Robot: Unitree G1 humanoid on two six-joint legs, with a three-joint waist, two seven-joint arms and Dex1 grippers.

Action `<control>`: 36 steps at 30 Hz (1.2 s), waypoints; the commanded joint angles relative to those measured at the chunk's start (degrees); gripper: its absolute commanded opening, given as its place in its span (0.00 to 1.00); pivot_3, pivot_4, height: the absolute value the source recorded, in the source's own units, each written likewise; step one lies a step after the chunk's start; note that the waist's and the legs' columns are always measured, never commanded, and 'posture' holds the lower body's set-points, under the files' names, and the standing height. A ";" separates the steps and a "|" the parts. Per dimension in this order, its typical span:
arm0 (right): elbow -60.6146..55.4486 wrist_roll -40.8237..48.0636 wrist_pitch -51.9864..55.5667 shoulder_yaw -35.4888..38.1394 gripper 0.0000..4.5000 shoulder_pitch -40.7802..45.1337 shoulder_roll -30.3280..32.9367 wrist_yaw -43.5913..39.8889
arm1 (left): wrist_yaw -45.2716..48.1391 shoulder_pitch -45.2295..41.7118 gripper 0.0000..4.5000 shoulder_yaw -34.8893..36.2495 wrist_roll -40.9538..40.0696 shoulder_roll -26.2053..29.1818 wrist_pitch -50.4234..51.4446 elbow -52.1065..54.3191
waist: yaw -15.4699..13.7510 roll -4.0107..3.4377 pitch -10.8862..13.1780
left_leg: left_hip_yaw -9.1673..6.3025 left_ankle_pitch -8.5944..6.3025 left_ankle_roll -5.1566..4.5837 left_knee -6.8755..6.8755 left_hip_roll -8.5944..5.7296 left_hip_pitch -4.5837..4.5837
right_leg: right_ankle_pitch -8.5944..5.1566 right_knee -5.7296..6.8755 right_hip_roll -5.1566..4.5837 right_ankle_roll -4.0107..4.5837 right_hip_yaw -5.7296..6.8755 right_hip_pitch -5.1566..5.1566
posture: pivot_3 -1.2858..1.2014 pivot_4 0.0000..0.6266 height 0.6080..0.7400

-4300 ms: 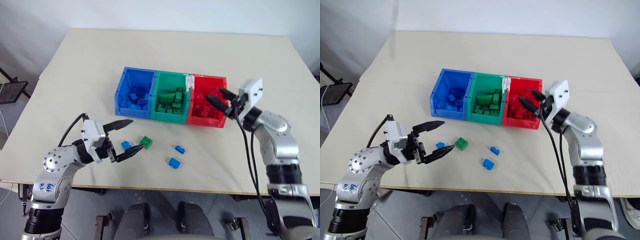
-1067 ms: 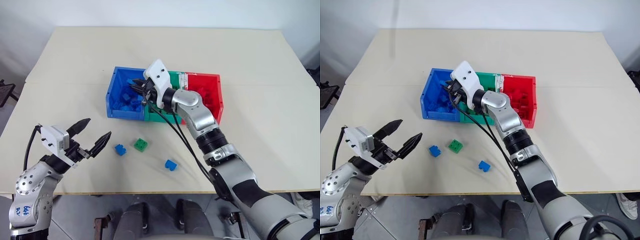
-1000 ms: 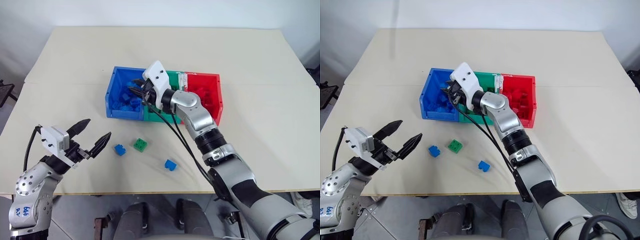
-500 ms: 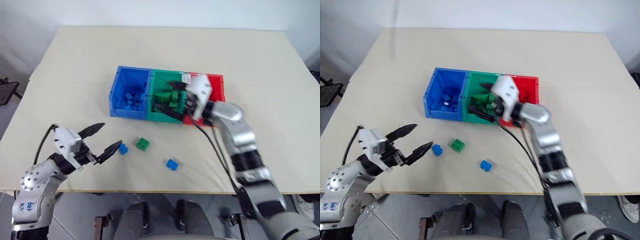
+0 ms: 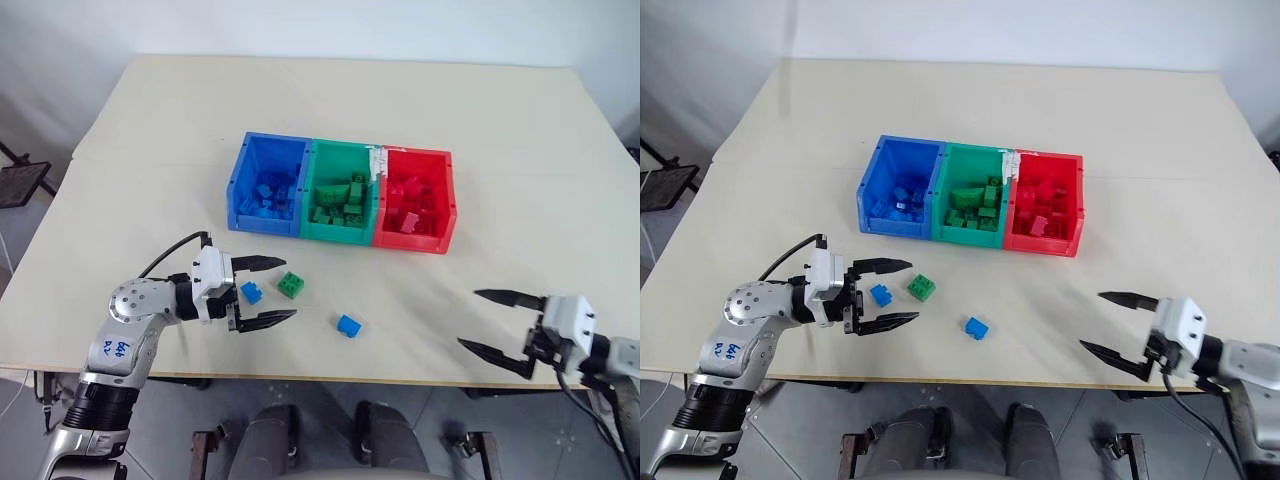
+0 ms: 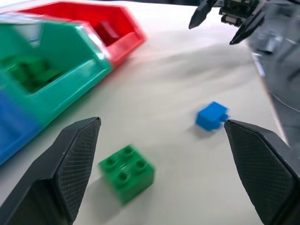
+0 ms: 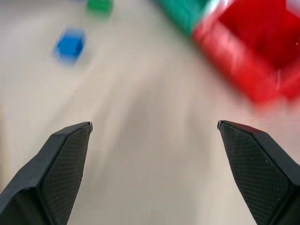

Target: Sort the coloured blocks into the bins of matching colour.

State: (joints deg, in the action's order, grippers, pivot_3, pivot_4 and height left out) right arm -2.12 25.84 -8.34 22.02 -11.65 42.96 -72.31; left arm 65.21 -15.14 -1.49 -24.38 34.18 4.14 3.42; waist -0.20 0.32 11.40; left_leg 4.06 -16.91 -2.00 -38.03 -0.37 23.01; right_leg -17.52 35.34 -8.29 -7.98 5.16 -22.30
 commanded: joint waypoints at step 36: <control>-5.84 -14.43 14.65 -37.88 0.29 25.34 -10.76 14.51 | -7.94 27.16 1.00 17.99 -2.60 4.00 -3.11 13.64 | 0.35 -0.08 0.04 | -0.17 -0.72 0.13 0.06 0.44 -0.60 | 0.20 -0.69 -0.24 0.26 0.95 0.73 | 0.52 0.24 1.00</control>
State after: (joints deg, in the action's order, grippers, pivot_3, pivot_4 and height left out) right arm -8.09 11.16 7.62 -16.98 13.23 32.70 -57.54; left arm 58.21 11.62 14.99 -25.56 38.59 0.86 15.28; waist 0.16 0.24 11.44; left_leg 3.93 -17.62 -1.87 -37.97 0.07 22.40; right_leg -17.32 34.67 -8.52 -7.72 6.13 -21.56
